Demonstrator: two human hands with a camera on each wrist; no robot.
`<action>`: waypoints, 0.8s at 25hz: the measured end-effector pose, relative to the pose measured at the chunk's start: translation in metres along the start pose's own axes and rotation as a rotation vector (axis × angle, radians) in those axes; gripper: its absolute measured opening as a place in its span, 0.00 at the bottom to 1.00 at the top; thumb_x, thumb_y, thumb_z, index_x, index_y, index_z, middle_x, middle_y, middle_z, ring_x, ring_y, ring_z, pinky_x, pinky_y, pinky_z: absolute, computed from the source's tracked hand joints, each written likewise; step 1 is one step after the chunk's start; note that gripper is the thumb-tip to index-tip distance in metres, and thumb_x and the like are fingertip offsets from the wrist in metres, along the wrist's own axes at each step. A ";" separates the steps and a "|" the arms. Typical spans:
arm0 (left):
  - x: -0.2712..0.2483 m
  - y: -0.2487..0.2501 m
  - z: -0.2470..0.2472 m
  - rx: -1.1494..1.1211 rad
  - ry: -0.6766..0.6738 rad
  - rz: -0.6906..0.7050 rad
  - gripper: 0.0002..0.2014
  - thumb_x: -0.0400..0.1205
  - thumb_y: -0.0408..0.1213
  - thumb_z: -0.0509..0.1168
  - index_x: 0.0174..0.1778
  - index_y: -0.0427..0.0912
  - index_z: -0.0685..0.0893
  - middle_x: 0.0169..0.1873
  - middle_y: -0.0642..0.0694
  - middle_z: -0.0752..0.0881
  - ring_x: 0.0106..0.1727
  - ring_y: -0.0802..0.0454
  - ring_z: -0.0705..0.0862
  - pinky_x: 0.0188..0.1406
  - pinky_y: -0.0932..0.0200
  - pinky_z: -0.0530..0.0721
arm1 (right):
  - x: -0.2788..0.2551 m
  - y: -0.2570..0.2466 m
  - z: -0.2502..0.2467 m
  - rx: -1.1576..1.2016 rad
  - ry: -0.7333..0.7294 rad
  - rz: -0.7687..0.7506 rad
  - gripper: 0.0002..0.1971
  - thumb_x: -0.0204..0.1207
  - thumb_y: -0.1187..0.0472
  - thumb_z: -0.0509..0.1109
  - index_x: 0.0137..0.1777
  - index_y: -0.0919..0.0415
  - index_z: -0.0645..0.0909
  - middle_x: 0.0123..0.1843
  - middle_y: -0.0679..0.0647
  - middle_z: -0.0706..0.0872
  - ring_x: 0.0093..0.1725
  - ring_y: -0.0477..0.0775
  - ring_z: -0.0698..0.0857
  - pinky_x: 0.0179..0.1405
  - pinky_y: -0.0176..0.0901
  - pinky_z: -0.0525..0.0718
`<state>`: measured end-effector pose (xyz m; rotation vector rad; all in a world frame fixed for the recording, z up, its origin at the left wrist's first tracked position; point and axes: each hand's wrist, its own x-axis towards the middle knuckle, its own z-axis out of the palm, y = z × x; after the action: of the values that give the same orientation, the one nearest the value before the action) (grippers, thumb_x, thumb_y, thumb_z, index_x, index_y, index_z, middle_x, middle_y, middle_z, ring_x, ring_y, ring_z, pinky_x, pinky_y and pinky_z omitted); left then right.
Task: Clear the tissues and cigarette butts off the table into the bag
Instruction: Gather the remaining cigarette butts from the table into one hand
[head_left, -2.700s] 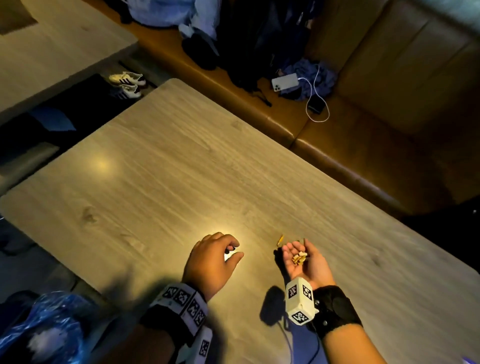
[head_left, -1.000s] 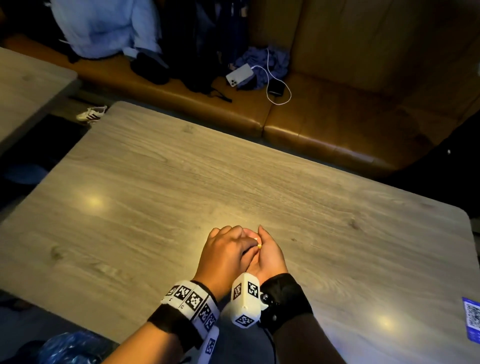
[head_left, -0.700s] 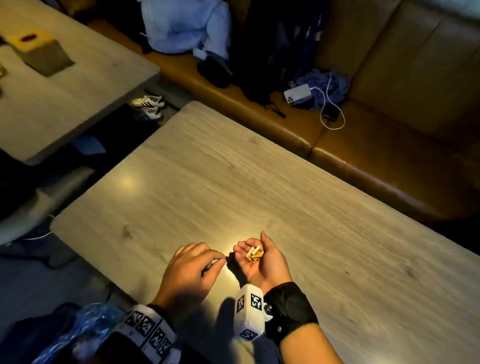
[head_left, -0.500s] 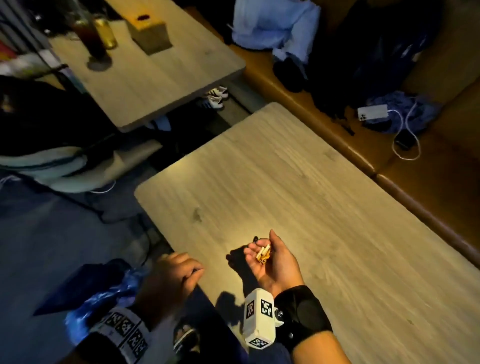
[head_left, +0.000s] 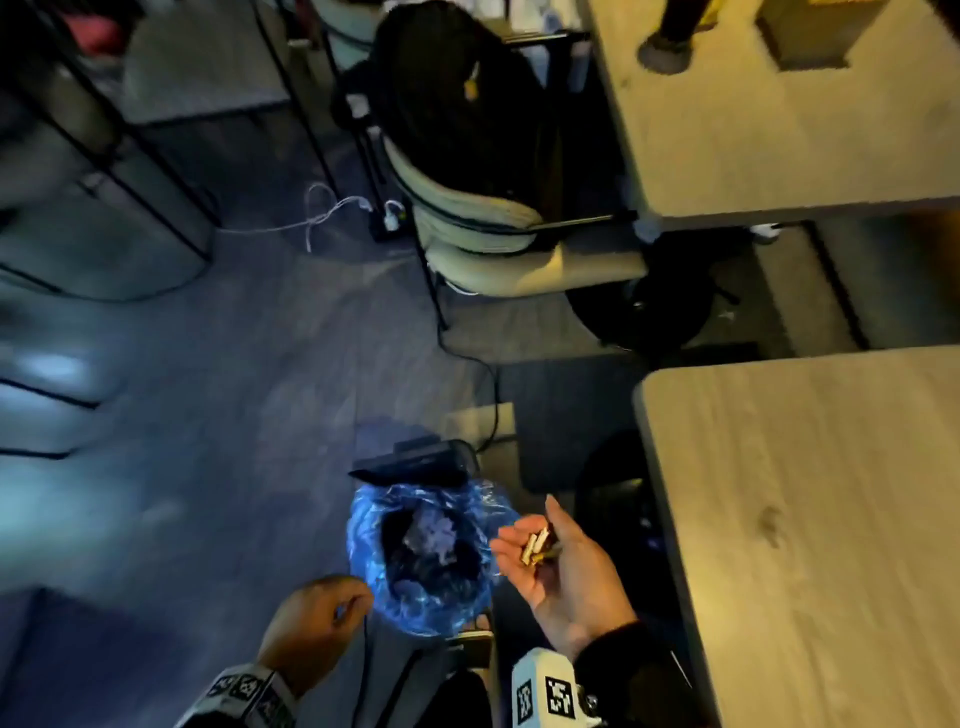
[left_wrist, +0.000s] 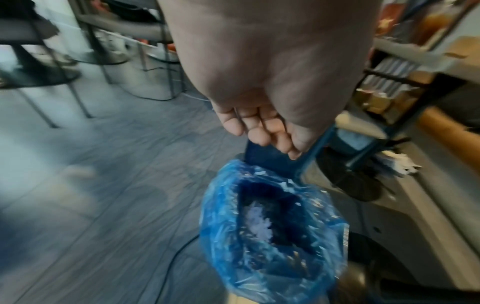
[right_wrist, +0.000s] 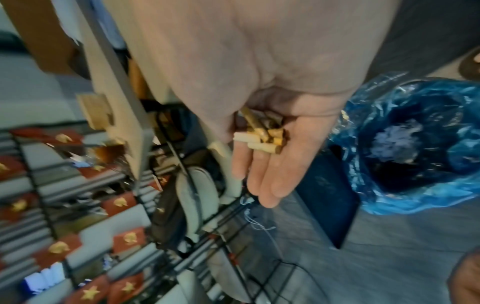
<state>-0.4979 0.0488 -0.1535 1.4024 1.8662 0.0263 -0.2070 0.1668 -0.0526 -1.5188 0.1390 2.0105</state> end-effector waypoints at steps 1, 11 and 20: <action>0.001 -0.017 0.004 -0.038 -0.015 -0.103 0.15 0.76 0.61 0.58 0.41 0.55 0.83 0.32 0.56 0.87 0.35 0.60 0.85 0.37 0.58 0.83 | 0.019 0.011 0.007 -0.036 0.011 0.016 0.23 0.83 0.47 0.64 0.38 0.67 0.85 0.39 0.66 0.90 0.39 0.62 0.91 0.34 0.46 0.91; 0.011 -0.157 0.075 -0.208 -0.091 -0.496 0.04 0.80 0.42 0.71 0.42 0.53 0.91 0.42 0.51 0.93 0.49 0.51 0.91 0.48 0.59 0.85 | 0.243 0.140 0.006 -0.227 0.226 0.244 0.21 0.88 0.52 0.58 0.47 0.71 0.81 0.40 0.64 0.87 0.44 0.60 0.86 0.42 0.49 0.87; 0.020 -0.157 0.117 -0.332 -0.013 -0.440 0.05 0.79 0.38 0.71 0.40 0.46 0.92 0.35 0.49 0.93 0.41 0.50 0.91 0.47 0.51 0.88 | 0.288 0.159 0.015 -0.308 0.222 0.317 0.23 0.89 0.52 0.53 0.78 0.63 0.68 0.77 0.59 0.73 0.74 0.62 0.75 0.60 0.44 0.83</action>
<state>-0.5570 -0.0450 -0.3162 0.7521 2.0127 0.1023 -0.3476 0.1599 -0.3503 -2.0229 0.1751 2.1755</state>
